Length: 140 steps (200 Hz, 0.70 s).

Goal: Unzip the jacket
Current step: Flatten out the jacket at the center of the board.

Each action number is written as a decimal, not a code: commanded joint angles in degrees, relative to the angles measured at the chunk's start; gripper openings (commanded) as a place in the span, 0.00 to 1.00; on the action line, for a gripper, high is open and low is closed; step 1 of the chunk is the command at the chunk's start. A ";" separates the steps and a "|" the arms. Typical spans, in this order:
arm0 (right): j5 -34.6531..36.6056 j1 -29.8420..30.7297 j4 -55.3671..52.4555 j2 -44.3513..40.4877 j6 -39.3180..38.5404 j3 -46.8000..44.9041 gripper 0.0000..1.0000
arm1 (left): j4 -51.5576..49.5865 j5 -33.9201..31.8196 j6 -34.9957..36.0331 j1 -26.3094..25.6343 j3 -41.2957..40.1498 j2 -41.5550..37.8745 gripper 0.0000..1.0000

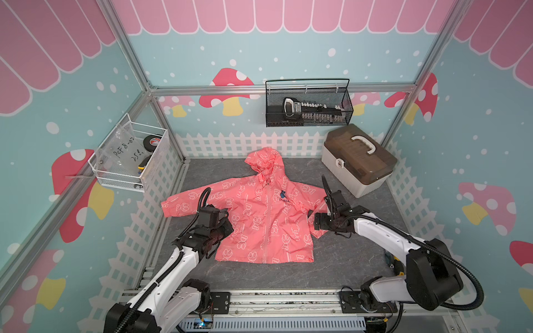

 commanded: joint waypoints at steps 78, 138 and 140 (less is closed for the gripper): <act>2.10 1.53 3.34 11.09 -1.39 -0.14 0.29 | 4.78 1.46 3.52 -5.68 4.30 9.31 0.22; -5.71 -9.98 2.25 -15.29 -0.74 -1.27 0.00 | 4.70 0.20 5.58 -5.68 4.02 9.25 0.22; -6.42 -11.04 2.06 -16.14 -0.57 -1.34 0.00 | 4.70 0.21 5.58 -5.70 4.02 9.38 0.22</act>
